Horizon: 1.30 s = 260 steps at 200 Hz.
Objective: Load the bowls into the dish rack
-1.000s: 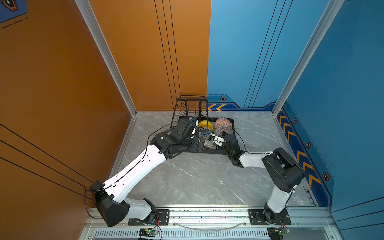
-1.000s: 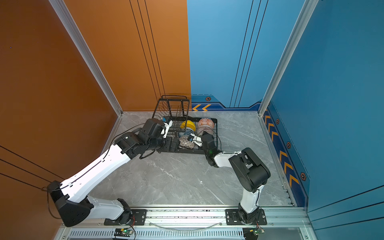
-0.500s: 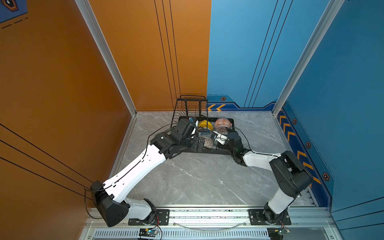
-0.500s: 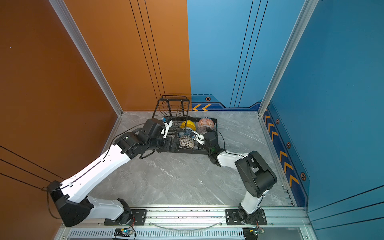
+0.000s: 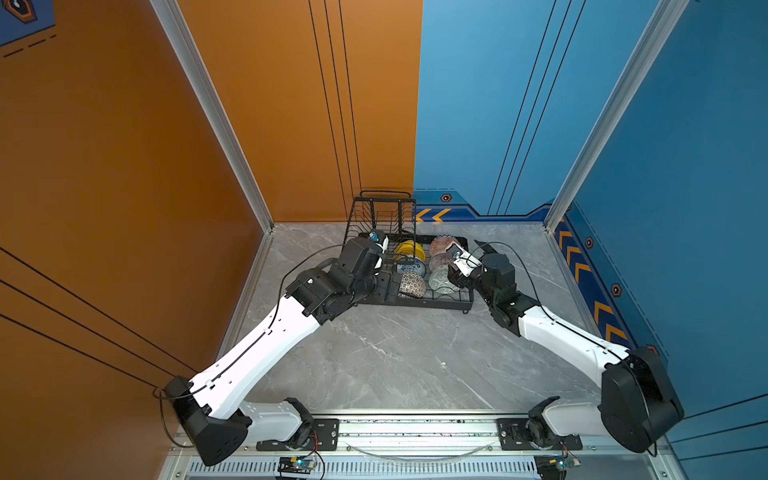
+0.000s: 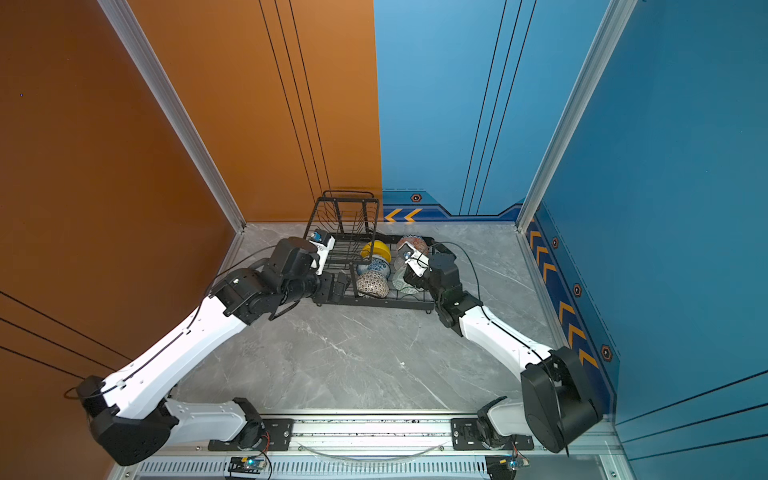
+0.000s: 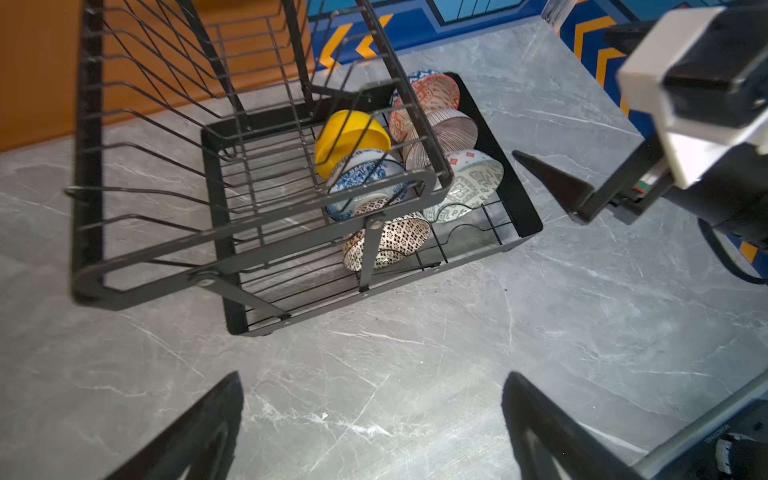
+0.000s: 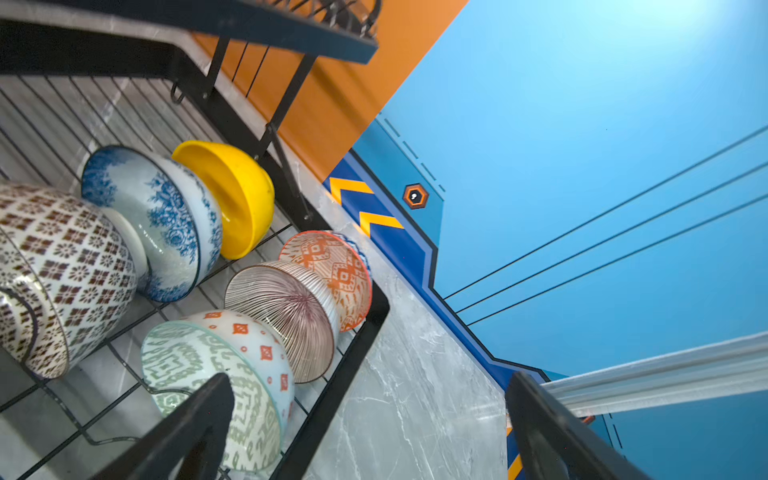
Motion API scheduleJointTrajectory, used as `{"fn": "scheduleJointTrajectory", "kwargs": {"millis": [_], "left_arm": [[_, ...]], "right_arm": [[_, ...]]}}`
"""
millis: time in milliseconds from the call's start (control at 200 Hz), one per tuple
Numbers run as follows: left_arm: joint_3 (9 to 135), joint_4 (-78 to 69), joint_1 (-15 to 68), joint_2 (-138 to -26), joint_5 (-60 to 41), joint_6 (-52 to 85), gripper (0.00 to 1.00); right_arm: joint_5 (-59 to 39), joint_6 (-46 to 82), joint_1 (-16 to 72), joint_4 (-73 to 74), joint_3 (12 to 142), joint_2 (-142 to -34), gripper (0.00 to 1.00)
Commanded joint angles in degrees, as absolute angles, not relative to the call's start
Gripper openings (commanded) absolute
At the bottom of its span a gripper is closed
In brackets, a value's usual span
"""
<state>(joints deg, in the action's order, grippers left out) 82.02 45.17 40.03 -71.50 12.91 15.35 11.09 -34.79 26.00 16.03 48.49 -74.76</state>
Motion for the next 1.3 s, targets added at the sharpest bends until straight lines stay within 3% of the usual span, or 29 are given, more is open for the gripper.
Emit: {"fn": "scheduleJointTrajectory", "kwargs": {"millis": [0, 165, 320, 556, 681, 861, 1001, 1101, 1232, 1297], "left_arm": [[79.4, 44.0, 38.0, -65.7, 21.0, 12.0, 0.98], [66.5, 33.2, 29.7, -54.6, 23.1, 10.4, 0.98], [47.3, 16.6, 17.7, -46.5, 22.3, 9.1, 0.98], [24.0, -9.3, 5.2, -43.7, 22.6, 6.1, 0.98], [17.2, -21.3, 1.7, -48.2, 23.1, 5.9, 0.98], [15.5, -33.6, -0.5, -61.1, 21.6, 5.3, 0.98], [14.1, -48.0, -1.0, -72.4, 20.0, 4.2, 0.98], [17.1, -47.7, -2.7, -76.9, 13.6, 6.6, 0.98], [16.7, -67.0, 3.7, -91.9, 12.4, -1.8, 0.98], [19.0, -56.1, 5.5, -88.5, 16.0, -2.2, 0.98]], "right_arm": [[10.5, -24.5, 23.8, 8.6, 48.9, -68.0, 1.0], [10.5, -10.1, 16.2, 0.6, 46.8, -58.2, 1.0], [6.6, 2.9, 8.2, 2.5, 38.3, -50.4, 1.0], [16.9, 8.8, 5.9, 12.5, 24.5, -47.7, 1.0], [21.5, 8.6, 5.6, 29.3, 16.5, -54.0, 1.0], [22.9, 6.6, 4.9, 43.7, 17.5, -71.3, 1.0], [22.1, 5.5, 4.3, 47.0, 20.0, -79.9, 1.0], [20.3, 5.1, 4.2, 52.8, 19.7, -85.3, 1.0], [18.4, 4.1, 4.1, 57.5, 19.3, -89.2, 1.0], [18.5, 4.9, 3.9, 52.0, 20.8, -88.0, 1.0]]}}
